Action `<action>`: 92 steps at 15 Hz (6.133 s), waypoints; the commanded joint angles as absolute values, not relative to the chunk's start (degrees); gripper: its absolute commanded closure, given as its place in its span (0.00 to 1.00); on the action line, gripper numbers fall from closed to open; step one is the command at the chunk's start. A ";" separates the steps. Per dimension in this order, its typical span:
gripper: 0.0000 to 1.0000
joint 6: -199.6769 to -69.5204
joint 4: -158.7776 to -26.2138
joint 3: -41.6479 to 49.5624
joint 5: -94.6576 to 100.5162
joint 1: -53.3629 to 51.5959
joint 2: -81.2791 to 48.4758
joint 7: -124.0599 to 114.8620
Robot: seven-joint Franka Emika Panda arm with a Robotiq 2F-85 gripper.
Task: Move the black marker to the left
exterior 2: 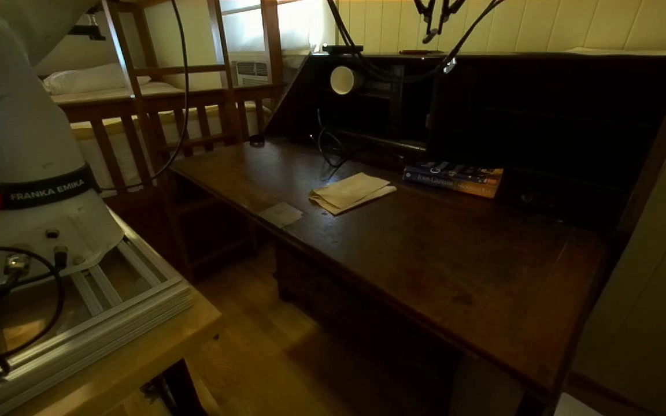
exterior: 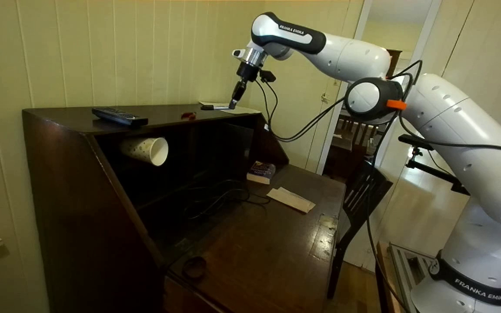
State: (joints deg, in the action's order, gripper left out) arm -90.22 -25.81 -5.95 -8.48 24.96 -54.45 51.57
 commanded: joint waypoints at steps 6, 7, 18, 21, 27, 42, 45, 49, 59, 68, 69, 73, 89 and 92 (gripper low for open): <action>0.91 -71.63 -26.03 -4.32 -9.59 26.48 -47.63 57.80; 0.91 -72.21 -25.83 -4.56 -10.35 26.72 -47.72 56.59; 0.77 -78.14 -25.82 -4.30 -10.78 27.95 -48.11 55.91; 0.93 -81.57 -25.82 -4.65 -11.03 26.58 -48.67 55.01; 0.93 -96.70 -24.08 -6.03 -11.91 22.68 -52.77 51.54; 0.77 -93.93 -23.98 -11.43 -15.97 20.04 -56.49 48.77; 0.77 -93.87 -23.99 -11.44 -15.98 20.05 -56.49 48.80; 0.94 -97.45 -24.00 -10.41 -15.57 19.54 -56.50 44.85; 0.94 -115.14 -25.89 -1.07 -4.76 15.67 -52.38 28.72; 0.94 -100.66 -26.36 -5.11 -7.20 17.34 -47.91 39.96; 0.77 -102.74 -26.10 -3.39 -5.53 16.43 -49.07 37.27; 0.77 -101.86 -26.03 -4.26 -6.07 16.55 -48.53 38.60; 0.94 -72.26 -27.23 -4.88 -6.65 17.46 -38.75 51.92; 0.94 -62.81 -27.50 -4.51 -6.80 17.04 -36.60 51.55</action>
State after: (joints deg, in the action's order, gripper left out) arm -69.90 -25.82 -5.31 -7.23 17.56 -39.52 50.98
